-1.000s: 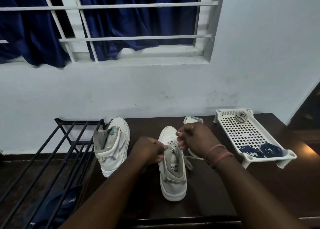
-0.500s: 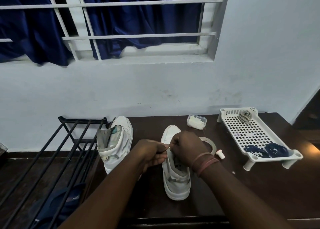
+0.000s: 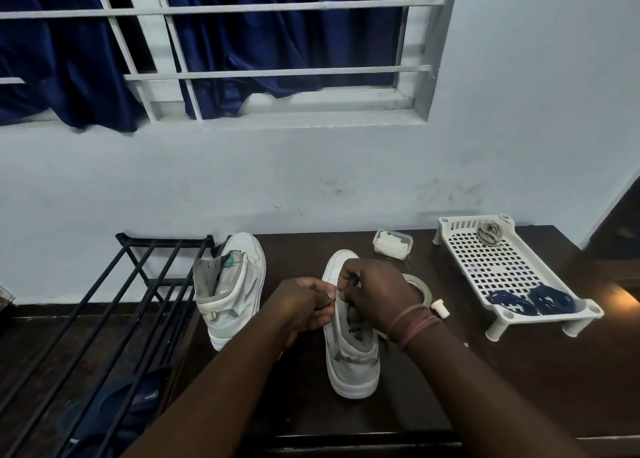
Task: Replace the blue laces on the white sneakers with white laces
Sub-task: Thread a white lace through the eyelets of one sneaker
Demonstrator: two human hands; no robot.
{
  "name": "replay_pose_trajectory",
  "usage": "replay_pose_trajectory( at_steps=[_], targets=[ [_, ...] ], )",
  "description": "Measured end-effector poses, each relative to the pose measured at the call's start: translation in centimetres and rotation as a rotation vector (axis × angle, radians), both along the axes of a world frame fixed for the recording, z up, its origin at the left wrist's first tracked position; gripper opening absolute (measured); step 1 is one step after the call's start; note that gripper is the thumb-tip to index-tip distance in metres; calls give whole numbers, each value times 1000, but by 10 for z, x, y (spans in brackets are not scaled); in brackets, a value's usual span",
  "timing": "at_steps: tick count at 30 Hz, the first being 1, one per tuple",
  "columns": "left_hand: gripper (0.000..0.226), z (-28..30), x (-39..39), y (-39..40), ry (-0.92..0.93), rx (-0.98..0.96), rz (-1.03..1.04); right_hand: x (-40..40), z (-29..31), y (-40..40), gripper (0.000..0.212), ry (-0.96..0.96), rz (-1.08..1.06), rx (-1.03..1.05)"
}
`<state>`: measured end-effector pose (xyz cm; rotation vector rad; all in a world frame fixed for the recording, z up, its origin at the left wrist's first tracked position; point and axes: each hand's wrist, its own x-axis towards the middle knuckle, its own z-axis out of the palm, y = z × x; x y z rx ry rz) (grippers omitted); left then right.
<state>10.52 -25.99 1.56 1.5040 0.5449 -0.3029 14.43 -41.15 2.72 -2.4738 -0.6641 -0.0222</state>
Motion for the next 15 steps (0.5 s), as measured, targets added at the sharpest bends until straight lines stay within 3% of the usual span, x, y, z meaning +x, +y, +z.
replay_pose_trajectory(
  at_steps=[5,8,9,12,13,15],
  targets=[
    [23,0,2,-10,7,47,-48,1,-1,-2,23,29,-41,52],
    [28,12,10,-7,-94,231,-1,-1,-3,-6,37,81,-198,-104],
    [28,17,13,-4,-143,216,72,-2,-2,-9,45,156,-254,-158],
    [27,35,16,7,-267,-234,376,-3,0,-12,53,329,-331,-238],
    [28,38,15,13,-273,-304,423,-3,1,-13,51,345,-339,-249],
    [27,36,14,28,-185,-157,370,-3,2,-11,46,357,-347,-263]
  ],
)
